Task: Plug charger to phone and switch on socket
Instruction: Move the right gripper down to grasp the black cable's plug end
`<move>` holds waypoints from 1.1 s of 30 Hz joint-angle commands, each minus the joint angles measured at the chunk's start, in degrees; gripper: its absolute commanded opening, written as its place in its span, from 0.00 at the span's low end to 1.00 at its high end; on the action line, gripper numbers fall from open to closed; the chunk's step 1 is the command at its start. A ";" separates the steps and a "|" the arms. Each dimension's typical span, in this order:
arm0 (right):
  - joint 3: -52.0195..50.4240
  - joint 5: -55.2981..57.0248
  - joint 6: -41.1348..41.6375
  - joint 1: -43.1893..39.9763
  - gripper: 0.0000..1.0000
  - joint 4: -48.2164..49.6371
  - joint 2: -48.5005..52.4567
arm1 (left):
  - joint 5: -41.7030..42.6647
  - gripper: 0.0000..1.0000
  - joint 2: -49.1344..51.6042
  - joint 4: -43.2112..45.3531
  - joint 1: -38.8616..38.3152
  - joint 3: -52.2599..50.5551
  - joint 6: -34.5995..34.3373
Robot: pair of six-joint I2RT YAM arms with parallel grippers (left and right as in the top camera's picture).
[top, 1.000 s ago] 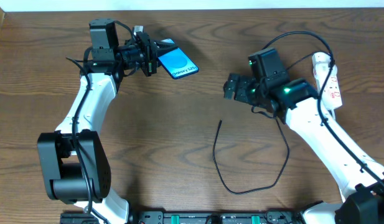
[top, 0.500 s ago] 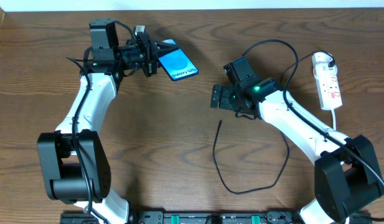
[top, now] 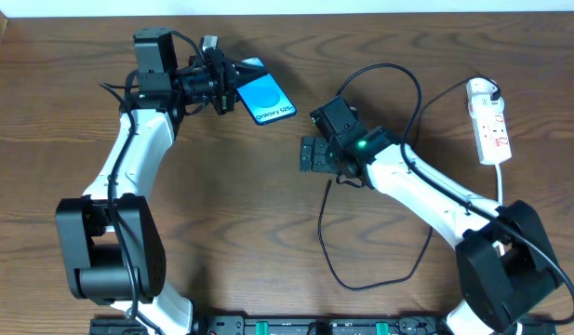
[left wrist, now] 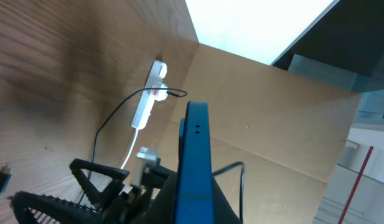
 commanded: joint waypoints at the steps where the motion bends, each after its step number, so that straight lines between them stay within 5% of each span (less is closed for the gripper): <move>1: 0.61 1.29 3.67 0.50 0.91 -0.83 2.56 | 2.29 0.07 -0.94 0.46 0.31 0.33 0.59; 14: 0.59 -8.81 19.47 0.66 0.93 -7.98 3.19 | 2.29 0.07 -0.94 0.46 0.31 0.33 0.59; 29: -0.52 -12.22 20.04 0.15 0.81 -7.06 10.69 | 2.29 0.07 -0.94 0.48 0.31 0.33 0.59; 33: -0.52 -12.02 20.04 0.15 0.72 -6.97 10.69 | 2.27 0.07 -0.94 0.48 0.31 0.33 0.59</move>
